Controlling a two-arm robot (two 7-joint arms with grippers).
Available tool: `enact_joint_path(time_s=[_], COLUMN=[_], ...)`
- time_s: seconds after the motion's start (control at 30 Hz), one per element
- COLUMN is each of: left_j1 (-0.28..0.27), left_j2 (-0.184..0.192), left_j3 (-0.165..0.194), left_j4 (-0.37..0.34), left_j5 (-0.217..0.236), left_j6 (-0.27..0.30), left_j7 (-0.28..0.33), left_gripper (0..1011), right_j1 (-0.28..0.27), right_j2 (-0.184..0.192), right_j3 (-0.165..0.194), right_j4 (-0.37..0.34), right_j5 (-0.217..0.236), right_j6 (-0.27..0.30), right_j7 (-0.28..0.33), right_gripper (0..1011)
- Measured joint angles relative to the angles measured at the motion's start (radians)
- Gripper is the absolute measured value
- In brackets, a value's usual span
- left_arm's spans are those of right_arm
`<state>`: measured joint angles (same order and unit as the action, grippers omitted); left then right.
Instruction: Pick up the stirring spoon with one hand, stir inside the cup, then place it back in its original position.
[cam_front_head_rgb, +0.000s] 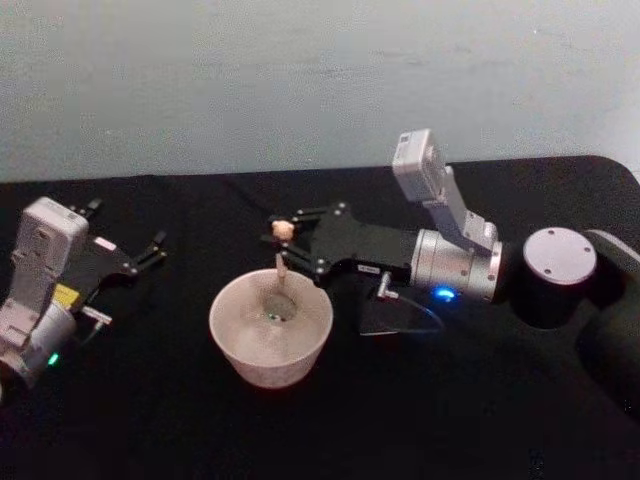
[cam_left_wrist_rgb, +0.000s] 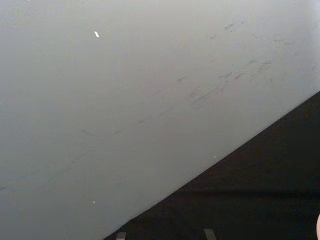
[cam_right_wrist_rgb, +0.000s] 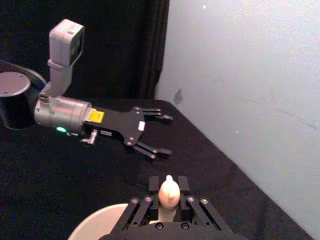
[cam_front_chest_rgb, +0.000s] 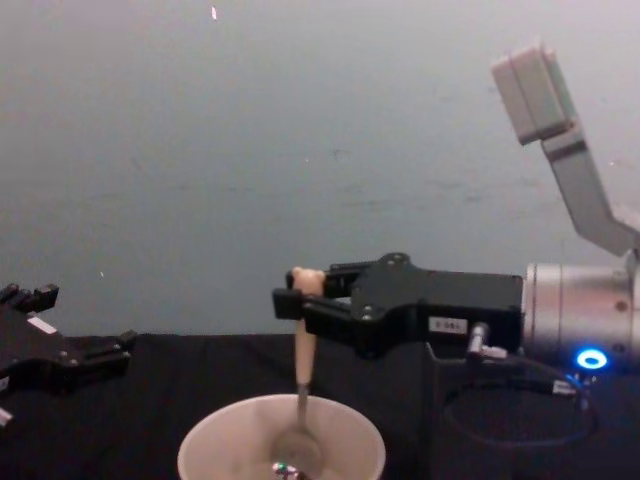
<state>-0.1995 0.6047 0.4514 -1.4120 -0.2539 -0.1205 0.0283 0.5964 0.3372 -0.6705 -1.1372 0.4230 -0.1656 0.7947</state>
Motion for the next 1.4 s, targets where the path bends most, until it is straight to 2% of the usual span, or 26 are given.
enact_joint_path(time_s=[0.27, 0.5, 0.77, 1.0, 1.4], left_j1=[0.0, 0.0, 0.0, 0.0, 0.0], left_j2=[0.0, 0.0, 0.0, 0.0, 0.0], left_j3=[0.0, 0.0, 0.0, 0.0, 0.0], left_j4=[0.0, 0.0, 0.0, 0.0, 0.0], left_j5=[0.0, 0.0, 0.0, 0.0, 0.0], left_j6=[0.0, 0.0, 0.0, 0.0, 0.0], left_j7=[0.0, 0.0, 0.0, 0.0, 0.0], left_gripper=[1001, 1001, 1001, 1001, 1001], right_j1=[-0.02, -0.063, -0.089, -0.077, -0.01], right_j2=[0.025, 0.062, 0.079, 0.055, -0.015], right_j3=[0.02, 0.034, 0.023, 0.006, -0.015], right_j4=[-0.032, -0.105, -0.153, -0.142, -0.017], right_j5=[-0.002, 0.013, 0.029, 0.034, 0.007], right_j6=[0.008, 0.031, 0.047, 0.043, 0.014], right_j7=[-0.009, -0.01, 0.008, 0.018, 0.008], right_gripper=[214, 214, 214, 214, 214])
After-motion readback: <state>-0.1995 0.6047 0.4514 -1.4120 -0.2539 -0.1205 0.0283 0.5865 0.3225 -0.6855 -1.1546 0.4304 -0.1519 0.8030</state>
